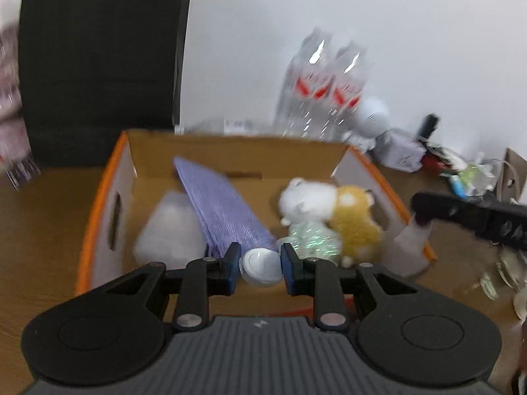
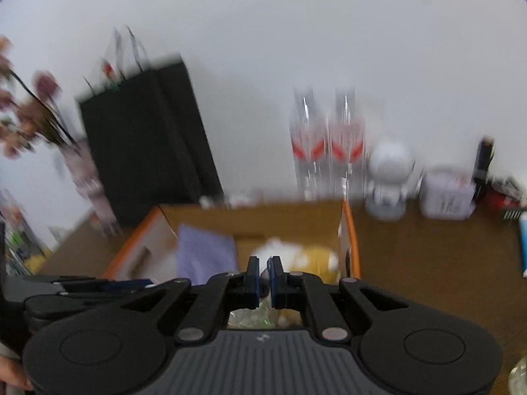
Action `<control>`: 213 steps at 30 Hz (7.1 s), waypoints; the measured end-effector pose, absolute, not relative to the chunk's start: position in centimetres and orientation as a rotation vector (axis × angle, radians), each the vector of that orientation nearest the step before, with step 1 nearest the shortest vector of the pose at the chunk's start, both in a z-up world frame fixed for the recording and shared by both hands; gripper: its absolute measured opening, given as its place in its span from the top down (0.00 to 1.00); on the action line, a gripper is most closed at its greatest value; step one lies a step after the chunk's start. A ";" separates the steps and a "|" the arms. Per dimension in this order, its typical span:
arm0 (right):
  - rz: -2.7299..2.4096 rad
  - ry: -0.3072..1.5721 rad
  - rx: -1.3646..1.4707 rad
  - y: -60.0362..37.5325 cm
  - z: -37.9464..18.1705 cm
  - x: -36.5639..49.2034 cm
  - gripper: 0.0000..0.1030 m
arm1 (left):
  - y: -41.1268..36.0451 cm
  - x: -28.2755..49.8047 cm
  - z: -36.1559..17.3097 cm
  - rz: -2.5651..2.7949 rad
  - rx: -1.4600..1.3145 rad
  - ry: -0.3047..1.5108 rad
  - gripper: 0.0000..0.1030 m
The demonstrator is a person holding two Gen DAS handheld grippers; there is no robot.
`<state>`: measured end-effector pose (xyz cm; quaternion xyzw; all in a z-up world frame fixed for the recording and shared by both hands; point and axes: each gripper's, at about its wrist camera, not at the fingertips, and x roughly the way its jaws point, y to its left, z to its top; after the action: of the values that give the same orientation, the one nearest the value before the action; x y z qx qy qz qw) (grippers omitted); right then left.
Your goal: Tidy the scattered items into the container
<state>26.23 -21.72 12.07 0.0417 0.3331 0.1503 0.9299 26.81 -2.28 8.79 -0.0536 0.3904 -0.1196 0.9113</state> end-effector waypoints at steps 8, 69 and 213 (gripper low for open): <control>0.263 0.823 0.095 -21.9 9.0 28.3 0.50 | -0.4 26.6 11.2 -0.217 -0.095 0.781 0.00; 0.287 0.718 -0.088 -20.0 -0.2 -4.3 0.00 | 0.0 -3.9 1.6 -0.049 0.049 0.734 0.00; 0.255 0.710 -0.073 -18.9 -0.2 0.5 0.00 | 1.0 -0.1 1.3 -0.004 0.015 0.721 0.00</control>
<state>0.50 -18.93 -0.19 -0.0357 0.3464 0.1243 0.9291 -0.08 0.96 1.27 0.0072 0.3528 -0.0020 0.9357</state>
